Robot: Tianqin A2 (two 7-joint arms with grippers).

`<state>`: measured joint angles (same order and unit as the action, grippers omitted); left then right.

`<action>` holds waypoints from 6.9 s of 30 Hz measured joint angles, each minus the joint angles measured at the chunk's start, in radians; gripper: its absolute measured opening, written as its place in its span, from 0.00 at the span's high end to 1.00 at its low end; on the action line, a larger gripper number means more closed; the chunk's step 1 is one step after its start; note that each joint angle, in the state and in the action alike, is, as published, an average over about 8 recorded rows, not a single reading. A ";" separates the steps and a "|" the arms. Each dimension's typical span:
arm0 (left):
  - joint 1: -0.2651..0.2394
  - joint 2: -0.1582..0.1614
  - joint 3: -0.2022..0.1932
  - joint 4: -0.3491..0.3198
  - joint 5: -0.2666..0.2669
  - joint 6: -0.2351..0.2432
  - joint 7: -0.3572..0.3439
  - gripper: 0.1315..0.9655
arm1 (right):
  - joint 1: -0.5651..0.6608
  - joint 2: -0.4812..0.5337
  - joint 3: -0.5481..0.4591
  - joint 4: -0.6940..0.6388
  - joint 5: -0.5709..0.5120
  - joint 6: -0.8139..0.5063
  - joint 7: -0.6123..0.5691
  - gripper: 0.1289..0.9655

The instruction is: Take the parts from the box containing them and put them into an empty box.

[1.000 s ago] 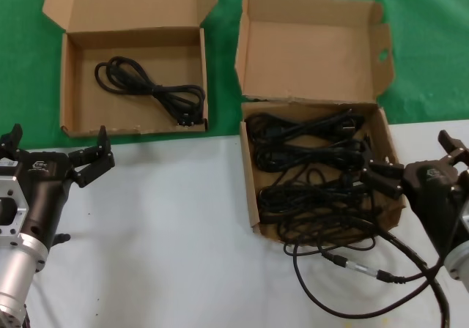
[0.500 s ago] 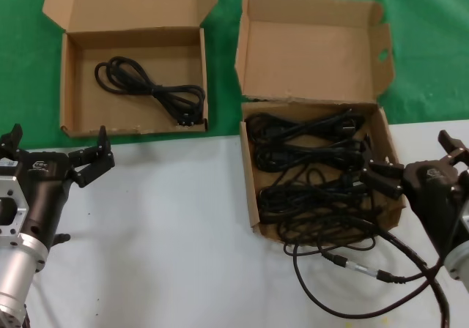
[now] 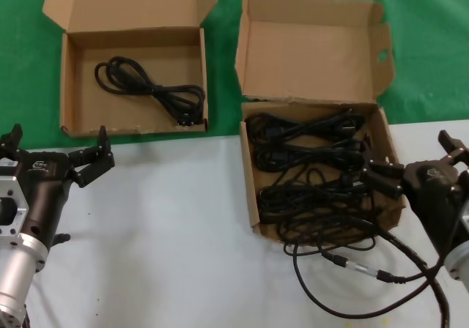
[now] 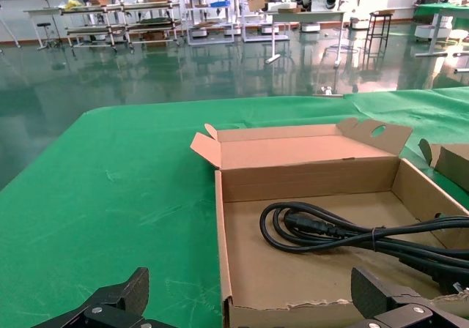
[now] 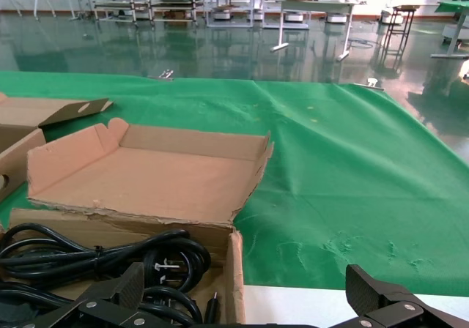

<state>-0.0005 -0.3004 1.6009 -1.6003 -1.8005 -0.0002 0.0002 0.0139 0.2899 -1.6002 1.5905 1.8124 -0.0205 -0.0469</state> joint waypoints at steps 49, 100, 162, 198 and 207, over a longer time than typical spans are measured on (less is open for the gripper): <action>0.000 0.000 0.000 0.000 0.000 0.000 0.000 0.00 | 0.000 0.000 0.000 0.000 0.000 0.000 0.000 0.00; 0.000 0.000 0.000 0.000 0.000 0.000 0.000 0.00 | 0.000 0.000 0.000 0.000 0.000 0.000 0.000 0.00; 0.000 0.000 0.000 0.000 0.000 0.000 0.000 0.00 | 0.000 0.000 0.000 0.000 0.000 0.000 0.000 0.00; 0.000 0.000 0.000 0.000 0.000 0.000 0.000 0.00 | 0.000 0.000 0.000 0.000 0.000 0.000 0.000 0.00; 0.000 0.000 0.000 0.000 0.000 0.000 0.000 0.00 | 0.000 0.000 0.000 0.000 0.000 0.000 0.000 0.00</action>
<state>-0.0005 -0.3004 1.6009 -1.6003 -1.8005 -0.0002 0.0003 0.0139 0.2899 -1.6002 1.5905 1.8124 -0.0205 -0.0469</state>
